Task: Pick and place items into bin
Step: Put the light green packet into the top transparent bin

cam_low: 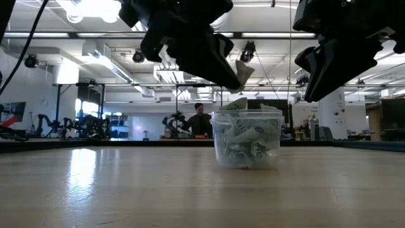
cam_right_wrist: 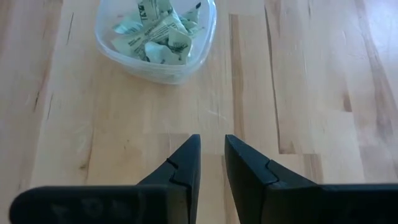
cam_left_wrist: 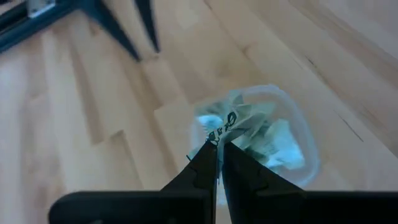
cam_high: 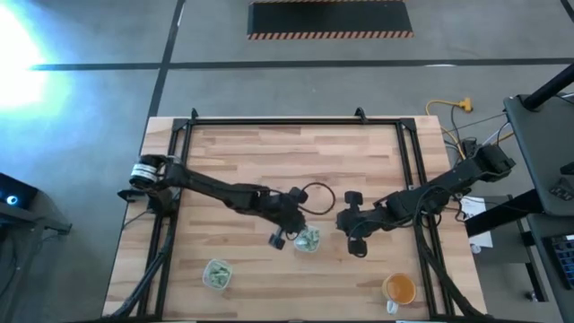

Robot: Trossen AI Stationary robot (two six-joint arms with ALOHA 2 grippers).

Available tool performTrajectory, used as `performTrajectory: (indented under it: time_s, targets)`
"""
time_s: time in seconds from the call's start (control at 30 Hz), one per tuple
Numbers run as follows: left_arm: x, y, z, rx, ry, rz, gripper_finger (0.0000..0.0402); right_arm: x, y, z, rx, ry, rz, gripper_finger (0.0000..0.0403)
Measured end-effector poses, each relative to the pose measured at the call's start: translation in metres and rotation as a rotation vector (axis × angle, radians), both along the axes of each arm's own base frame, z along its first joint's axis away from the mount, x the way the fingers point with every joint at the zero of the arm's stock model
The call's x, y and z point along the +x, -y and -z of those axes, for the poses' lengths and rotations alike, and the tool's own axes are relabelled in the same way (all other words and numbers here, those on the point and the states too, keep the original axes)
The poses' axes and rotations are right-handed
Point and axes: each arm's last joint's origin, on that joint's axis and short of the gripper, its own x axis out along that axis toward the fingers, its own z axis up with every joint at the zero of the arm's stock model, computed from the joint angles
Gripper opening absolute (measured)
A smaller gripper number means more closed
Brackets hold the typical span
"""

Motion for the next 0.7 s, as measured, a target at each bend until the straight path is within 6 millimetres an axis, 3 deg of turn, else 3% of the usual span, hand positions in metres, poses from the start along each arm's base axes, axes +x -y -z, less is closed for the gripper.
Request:
performTrajectory:
  time_s: [0.17, 0.43, 0.7]
  targets:
    - [0.003, 0.012, 0.010, -0.001, -0.008, 0.035, 0.0000, 0.000, 0.001, 0.001, -0.013, 0.004, 0.013, 0.0063]
    - [0.005, 0.012, 0.017, 0.001, -0.024, 0.030, 0.0004, 0.000, 0.001, 0.001, -0.011, 0.008, 0.012, 0.0062]
    - [0.006, 0.013, 0.022, 0.006, -0.032, 0.038, 0.0100, 0.000, 0.000, 0.000, -0.010, 0.010, 0.012, 0.0059]
